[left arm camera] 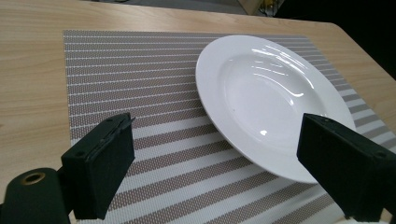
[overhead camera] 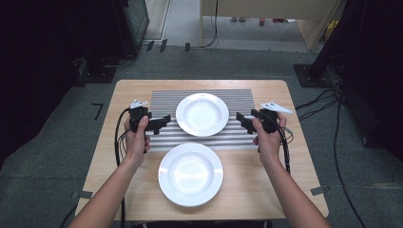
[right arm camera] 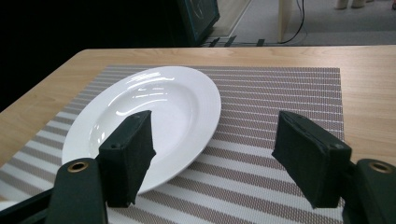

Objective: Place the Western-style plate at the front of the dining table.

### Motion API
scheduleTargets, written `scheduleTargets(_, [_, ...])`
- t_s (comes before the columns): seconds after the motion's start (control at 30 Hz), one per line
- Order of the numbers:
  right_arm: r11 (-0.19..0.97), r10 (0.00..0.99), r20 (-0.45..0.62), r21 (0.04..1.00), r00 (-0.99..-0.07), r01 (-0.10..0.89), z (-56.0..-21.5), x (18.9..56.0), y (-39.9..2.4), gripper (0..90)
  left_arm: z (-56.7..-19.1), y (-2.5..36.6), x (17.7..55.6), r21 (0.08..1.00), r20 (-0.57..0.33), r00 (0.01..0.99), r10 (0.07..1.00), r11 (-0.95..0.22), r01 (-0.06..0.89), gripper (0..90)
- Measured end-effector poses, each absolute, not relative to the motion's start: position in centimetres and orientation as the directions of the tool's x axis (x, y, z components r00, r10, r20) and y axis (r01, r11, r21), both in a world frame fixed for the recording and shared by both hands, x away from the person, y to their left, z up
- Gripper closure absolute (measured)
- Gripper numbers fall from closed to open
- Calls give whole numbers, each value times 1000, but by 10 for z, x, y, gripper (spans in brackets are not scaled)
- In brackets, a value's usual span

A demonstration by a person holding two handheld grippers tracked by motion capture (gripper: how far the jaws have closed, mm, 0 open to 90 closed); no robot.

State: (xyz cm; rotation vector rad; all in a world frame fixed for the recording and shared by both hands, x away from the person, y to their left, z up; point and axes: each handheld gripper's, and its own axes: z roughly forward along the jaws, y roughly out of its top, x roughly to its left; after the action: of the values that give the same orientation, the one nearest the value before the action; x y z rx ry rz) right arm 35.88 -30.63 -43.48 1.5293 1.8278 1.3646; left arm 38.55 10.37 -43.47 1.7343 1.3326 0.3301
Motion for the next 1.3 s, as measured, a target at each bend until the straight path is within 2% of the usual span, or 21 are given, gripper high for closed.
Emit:
scheduleTargets(0.7, [-72, 907, 271, 855, -323, 514, -447, 281, -354, 287, -447, 133, 317, 800, -273, 408, 871, -29, 599, 113])
scheduleTargets(1.3, [-106, 941, 271, 805, -202, 584, -495, 220, -415, 289, -488, 170, 263, 767, -274, 336, 901, -6, 642, 113])
